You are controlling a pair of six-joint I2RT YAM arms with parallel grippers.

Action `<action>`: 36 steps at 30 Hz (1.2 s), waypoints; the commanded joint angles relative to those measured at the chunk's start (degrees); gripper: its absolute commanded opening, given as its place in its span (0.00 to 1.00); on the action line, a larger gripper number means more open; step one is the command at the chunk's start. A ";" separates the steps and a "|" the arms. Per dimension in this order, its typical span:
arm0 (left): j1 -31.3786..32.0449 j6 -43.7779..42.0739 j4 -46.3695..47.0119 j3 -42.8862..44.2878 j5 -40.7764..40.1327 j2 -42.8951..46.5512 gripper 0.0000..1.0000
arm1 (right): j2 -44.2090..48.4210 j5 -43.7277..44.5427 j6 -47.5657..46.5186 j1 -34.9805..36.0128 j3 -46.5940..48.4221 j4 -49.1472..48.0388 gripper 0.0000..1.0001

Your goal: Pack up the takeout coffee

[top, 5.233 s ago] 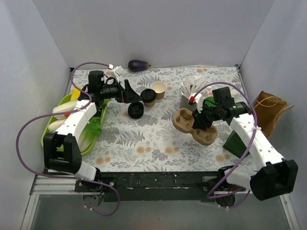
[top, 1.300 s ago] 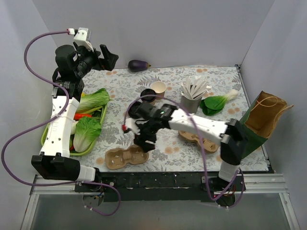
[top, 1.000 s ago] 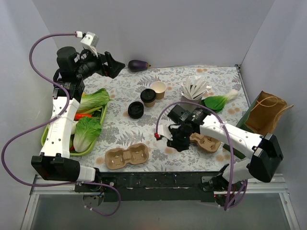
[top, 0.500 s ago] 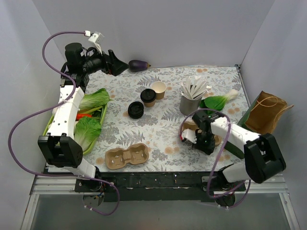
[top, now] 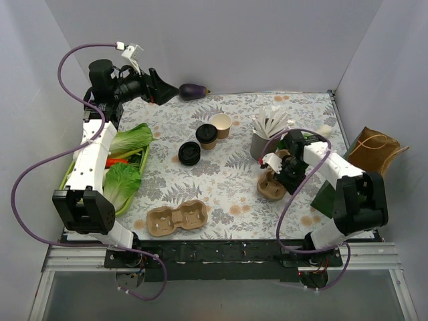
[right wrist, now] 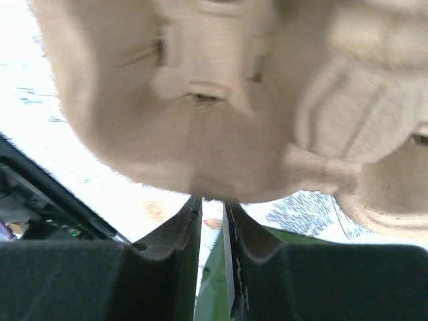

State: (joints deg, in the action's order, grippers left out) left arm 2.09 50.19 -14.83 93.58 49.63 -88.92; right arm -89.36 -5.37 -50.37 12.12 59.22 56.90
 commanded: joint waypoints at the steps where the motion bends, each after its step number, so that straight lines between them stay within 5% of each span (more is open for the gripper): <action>1: 0.02 -0.71 -0.11 -0.94 0.74 4.81 0.98 | 6.12 -8.34 -4.29 6.32 0.29 8.65 0.27; 9: 0.90 -1.85 -1.60 -2.17 0.38 7.01 0.98 | 7.01 -12.29 -4.39 21.97 0.10 15.26 0.26; 17: 0.81 -3.17 -2.31 -3.14 -0.41 8.42 0.98 | -3.25 -13.10 1.24 28.39 7.30 -0.99 0.26; 22: 0.81 -3.26 -2.49 -2.96 -0.32 8.24 0.98 | -7.84 -5.02 0.63 27.61 10.56 -3.47 0.24; 30: 0.81 -2.39 -1.34 -3.58 0.03 7.71 0.98 | -3.80 -1.32 -6.22 11.80 6.61 -1.71 0.23; 36: 0.81 -2.03 -0.38 -4.02 1.00 7.01 0.98 | -2.31 -6.98 -8.96 8.97 9.41 1.62 0.24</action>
State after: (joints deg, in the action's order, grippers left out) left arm 2.85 48.07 -16.29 90.02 49.39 -83.77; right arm -94.65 -7.70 -54.74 20.25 66.43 54.76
